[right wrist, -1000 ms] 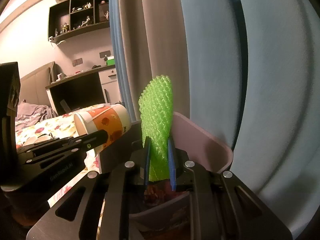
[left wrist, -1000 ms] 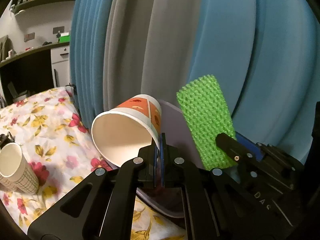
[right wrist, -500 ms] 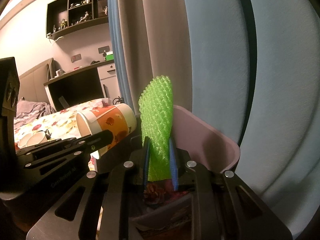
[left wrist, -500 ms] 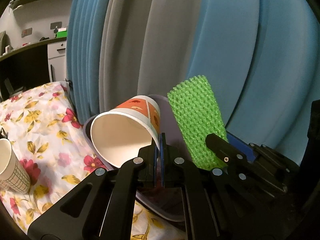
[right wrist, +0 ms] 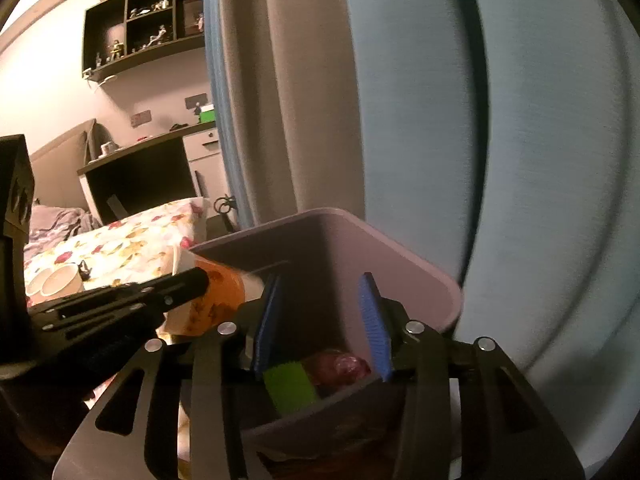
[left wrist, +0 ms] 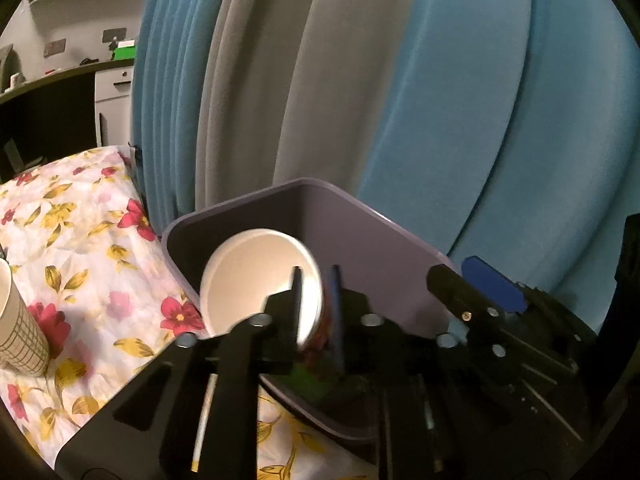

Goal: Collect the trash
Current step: 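Open both tools to drop the orange cup and green net into the bin, then move both open tools back toward the black bags and cups on the bed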

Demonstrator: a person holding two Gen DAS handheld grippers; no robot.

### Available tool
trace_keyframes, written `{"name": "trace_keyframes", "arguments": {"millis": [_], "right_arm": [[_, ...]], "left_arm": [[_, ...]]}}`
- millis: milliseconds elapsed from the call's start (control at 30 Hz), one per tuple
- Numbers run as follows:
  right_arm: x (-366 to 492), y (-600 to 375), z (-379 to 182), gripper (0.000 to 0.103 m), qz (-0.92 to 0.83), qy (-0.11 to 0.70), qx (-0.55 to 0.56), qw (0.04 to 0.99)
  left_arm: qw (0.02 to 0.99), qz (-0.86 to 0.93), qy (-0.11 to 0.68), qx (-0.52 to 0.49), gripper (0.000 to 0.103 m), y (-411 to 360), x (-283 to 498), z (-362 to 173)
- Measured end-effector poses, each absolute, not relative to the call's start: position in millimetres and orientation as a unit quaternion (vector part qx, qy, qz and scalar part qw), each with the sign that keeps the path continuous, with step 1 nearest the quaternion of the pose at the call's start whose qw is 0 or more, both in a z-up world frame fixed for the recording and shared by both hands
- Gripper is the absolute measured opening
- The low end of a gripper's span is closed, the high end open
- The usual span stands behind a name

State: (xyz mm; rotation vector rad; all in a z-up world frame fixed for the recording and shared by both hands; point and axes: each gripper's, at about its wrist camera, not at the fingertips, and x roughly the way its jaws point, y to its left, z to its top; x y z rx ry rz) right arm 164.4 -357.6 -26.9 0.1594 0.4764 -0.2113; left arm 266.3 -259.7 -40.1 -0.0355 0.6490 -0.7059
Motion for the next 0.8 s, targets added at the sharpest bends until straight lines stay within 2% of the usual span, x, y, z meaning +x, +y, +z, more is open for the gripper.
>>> {"name": "trace_keyframes", "arguments": {"millis": [33,100,133,200,233,300,467,800], "right_arm": [[162.3,-359.1,-26.8,0.046,-0.107,0.234,0.080,0.963],[158.5,-361.3,-26.7,0.049,-0.110,0.235,0.083,0.962],[156.8,-361.6,-26.2,0.050,-0.110,0.234,0.085,0.962],[151.6,-361.9,-24.3,0.055,-0.112,0.232,0.089,0.962],[148.4,-361.5,-22.8,0.057,-0.111,0.229,0.090,0.963],[142.5,-360.2,-19.7,0.066,-0.110,0.224,0.092,0.964],[126.6,-348.8,-13.4,0.080,-0.099,0.215,0.093,0.967],[107.3,-305.3,-0.6,0.087,-0.041,0.207,0.081,0.974]], "left_arm": [[0.889,-0.336,0.311,-0.016,0.027,-258.8,265.7,-39.7],[0.891,-0.334,0.306,-0.023,0.049,-253.7,263.7,-37.0],[0.894,-0.331,0.302,-0.026,0.053,-250.6,262.0,-35.5],[0.902,-0.317,0.291,-0.026,0.069,-241.8,257.1,-31.2],[0.907,-0.310,0.285,-0.025,0.074,-237.5,254.7,-29.2],[0.918,-0.287,0.271,-0.027,0.084,-225.2,247.1,-24.1],[0.938,-0.237,0.252,-0.023,0.093,-194.9,223.2,-14.9],[0.959,-0.148,0.240,-0.010,0.097,-126.8,182.9,-6.1]]}}
